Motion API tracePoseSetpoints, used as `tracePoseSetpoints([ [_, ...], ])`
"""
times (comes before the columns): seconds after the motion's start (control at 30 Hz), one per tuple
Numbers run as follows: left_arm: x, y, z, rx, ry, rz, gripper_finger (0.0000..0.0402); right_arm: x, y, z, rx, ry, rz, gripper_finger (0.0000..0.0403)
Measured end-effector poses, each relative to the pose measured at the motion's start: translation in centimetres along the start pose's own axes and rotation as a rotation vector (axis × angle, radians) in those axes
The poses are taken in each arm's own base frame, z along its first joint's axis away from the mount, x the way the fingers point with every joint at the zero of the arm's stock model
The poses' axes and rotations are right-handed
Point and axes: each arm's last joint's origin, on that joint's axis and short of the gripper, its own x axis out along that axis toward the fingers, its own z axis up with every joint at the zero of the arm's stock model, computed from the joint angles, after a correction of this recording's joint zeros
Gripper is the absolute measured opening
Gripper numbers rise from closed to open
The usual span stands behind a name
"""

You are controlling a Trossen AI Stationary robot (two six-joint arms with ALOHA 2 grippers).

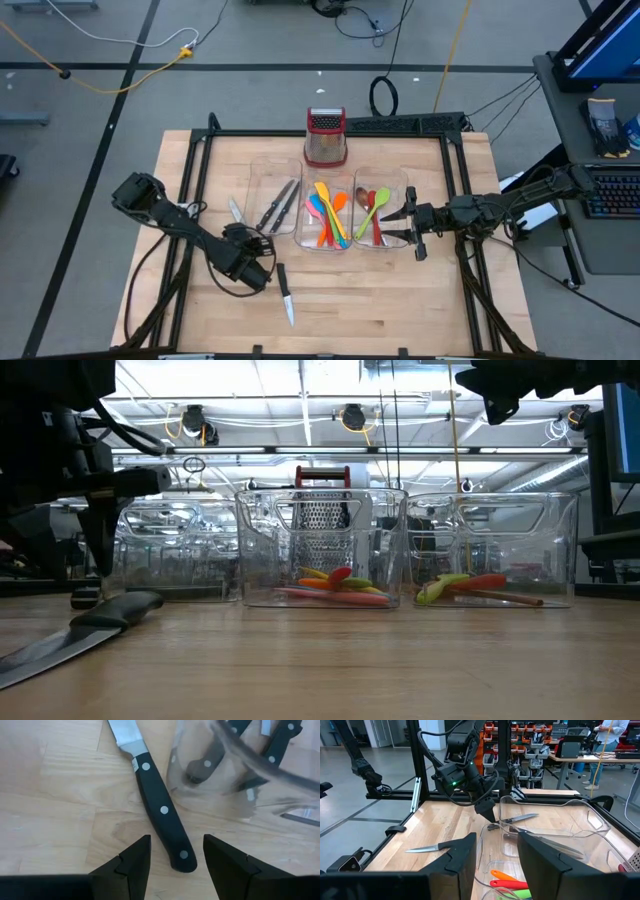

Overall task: Pick & Place Kitchen Items
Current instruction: Put the black knife into the left transparent bin

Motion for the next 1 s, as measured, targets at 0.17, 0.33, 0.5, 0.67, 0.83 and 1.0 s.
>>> tracePoseSetpoints([
  [0.17,0.8,-0.2,-0.6,0.008,-0.013,0.016,0.0184,0.0,0.0,0.0,0.008,0.000,0.001,0.0134],
  [0.33,2.2,-0.5,-1.2,0.010,-0.031,0.052,0.0184,0.0,0.1,0.1,0.015,-0.008,0.004,0.0134],
  [0.5,2.8,-0.7,-1.3,0.034,-0.008,0.114,0.0184,0.0,0.1,0.1,0.027,-0.007,0.004,0.0134],
  [0.67,2.7,-0.6,-1.3,0.042,-0.004,0.118,0.0184,0.0,0.1,0.1,0.029,-0.012,0.004,0.0134],
  [0.83,2.4,-0.1,-1.6,0.056,-0.005,0.126,0.0184,0.0,0.1,0.1,0.029,-0.013,0.004,0.0134],
  [1.0,2.1,0.8,-1.8,0.046,-0.022,0.173,0.0184,0.0,0.1,0.1,0.029,-0.014,0.004,0.0134],
])
